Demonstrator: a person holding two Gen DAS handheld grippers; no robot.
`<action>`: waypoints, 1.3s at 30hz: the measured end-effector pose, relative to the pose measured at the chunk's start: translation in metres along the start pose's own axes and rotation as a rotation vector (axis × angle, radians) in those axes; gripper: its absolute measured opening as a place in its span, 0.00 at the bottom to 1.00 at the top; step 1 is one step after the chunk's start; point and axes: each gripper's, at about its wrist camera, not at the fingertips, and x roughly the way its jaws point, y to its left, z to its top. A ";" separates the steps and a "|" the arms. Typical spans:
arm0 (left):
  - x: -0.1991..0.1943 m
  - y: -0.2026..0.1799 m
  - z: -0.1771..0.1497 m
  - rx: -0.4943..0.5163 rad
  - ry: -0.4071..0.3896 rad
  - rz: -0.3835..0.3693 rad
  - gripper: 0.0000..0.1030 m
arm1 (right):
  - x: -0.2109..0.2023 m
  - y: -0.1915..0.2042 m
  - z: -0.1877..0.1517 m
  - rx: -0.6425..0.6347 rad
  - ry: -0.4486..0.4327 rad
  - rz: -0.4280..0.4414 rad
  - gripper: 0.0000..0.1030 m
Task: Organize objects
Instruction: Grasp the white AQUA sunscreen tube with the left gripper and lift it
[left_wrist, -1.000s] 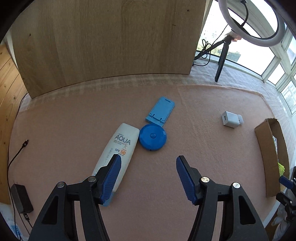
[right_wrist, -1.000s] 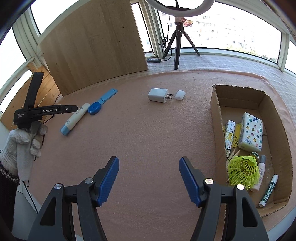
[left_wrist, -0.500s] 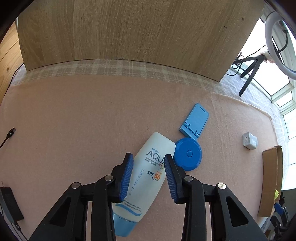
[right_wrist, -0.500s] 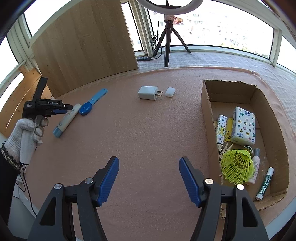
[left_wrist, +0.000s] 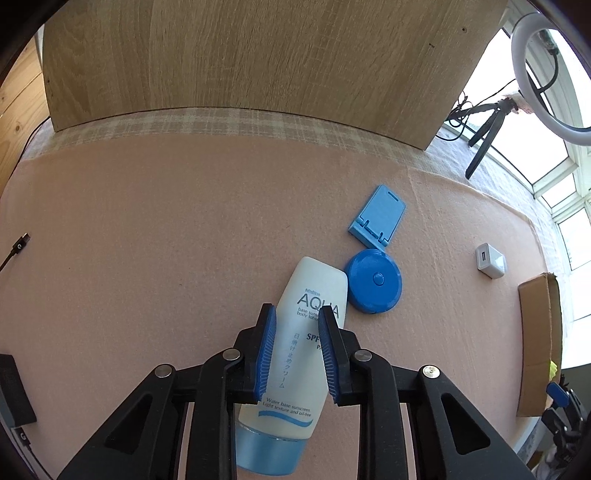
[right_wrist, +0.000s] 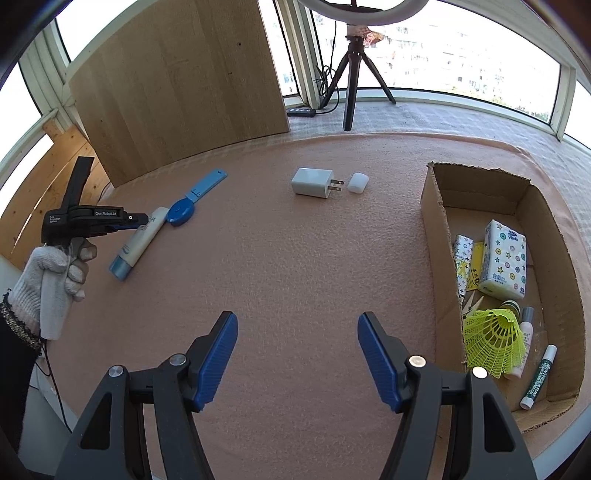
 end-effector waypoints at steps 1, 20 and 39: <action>-0.001 -0.003 -0.005 0.000 -0.001 0.000 0.25 | 0.001 0.001 0.000 -0.003 0.002 0.003 0.62; -0.023 -0.068 -0.107 -0.015 -0.029 -0.033 0.25 | 0.007 0.017 -0.001 -0.040 0.027 0.057 0.62; -0.042 -0.081 -0.144 0.245 0.083 -0.138 0.61 | 0.079 0.064 -0.007 0.088 0.239 0.315 0.62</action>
